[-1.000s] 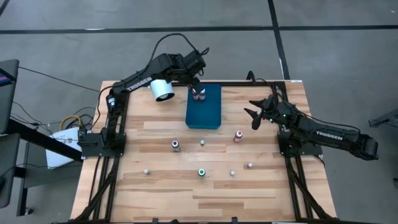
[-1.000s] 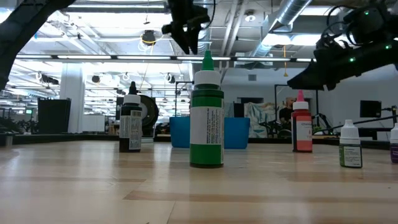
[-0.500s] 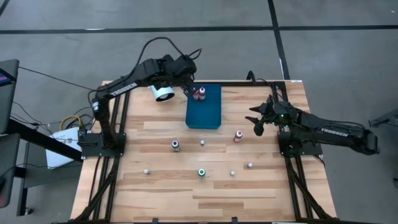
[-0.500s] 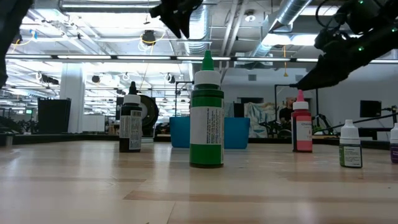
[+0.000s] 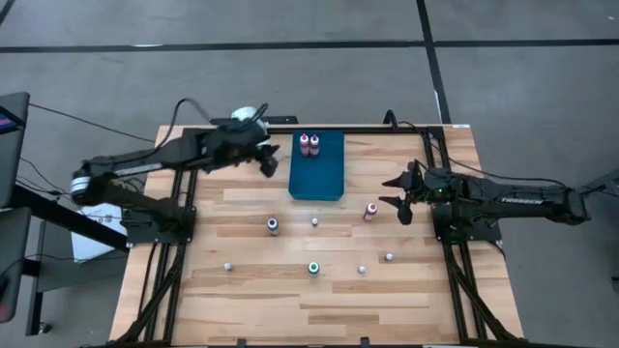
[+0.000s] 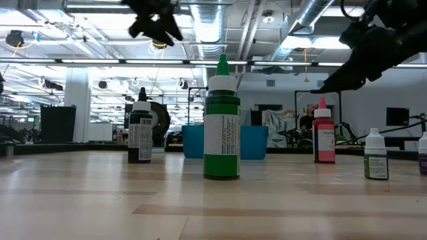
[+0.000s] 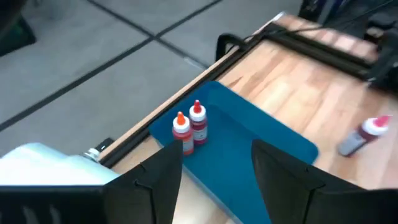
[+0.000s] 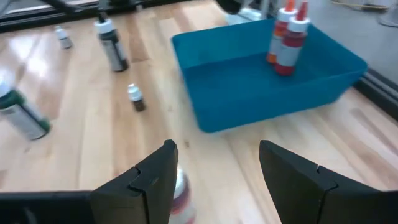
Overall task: Pick & Place food coloring
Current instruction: Put the big pink food coloring bottle into the blue bin
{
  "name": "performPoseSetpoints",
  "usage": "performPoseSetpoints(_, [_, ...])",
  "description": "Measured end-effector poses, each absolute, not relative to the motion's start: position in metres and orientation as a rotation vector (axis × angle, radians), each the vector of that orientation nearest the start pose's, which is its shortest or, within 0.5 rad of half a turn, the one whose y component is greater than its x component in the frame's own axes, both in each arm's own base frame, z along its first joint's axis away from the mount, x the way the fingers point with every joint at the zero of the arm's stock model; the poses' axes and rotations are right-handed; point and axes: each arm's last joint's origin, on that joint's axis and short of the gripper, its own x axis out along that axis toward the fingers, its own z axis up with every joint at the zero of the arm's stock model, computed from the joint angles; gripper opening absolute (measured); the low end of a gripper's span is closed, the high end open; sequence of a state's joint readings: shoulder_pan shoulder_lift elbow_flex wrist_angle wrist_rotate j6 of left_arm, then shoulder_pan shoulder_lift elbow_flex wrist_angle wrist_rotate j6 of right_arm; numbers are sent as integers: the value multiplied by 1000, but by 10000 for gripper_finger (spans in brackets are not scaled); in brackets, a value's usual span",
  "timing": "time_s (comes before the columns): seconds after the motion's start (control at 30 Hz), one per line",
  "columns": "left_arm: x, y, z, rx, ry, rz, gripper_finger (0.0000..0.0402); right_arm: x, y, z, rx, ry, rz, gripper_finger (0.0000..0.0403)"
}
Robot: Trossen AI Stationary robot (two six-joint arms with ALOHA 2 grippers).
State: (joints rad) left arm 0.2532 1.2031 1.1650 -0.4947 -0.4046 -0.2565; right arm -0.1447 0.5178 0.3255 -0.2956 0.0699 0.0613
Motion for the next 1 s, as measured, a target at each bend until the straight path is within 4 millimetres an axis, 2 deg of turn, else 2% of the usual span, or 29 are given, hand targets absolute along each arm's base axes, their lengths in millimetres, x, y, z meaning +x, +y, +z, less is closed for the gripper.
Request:
performPoseSetpoints(0.23, [197,50,324,-234,383,656,185,126,-12,221,145,598,-198,214])
performPoseSetpoints(0.4, [180,38,302,-248,316,622,185,135,-6,228,202,647,-174,214])
performPoseSetpoints(0.6, [168,26,277,-245,283,558,185,151,3,226,197,769,-138,214])
performPoseSetpoints(0.7, [160,23,267,-264,259,541,185,159,5,219,191,836,-138,214])
performPoseSetpoints(1.0, [138,13,257,-285,159,481,185,177,0,199,192,966,-194,214])
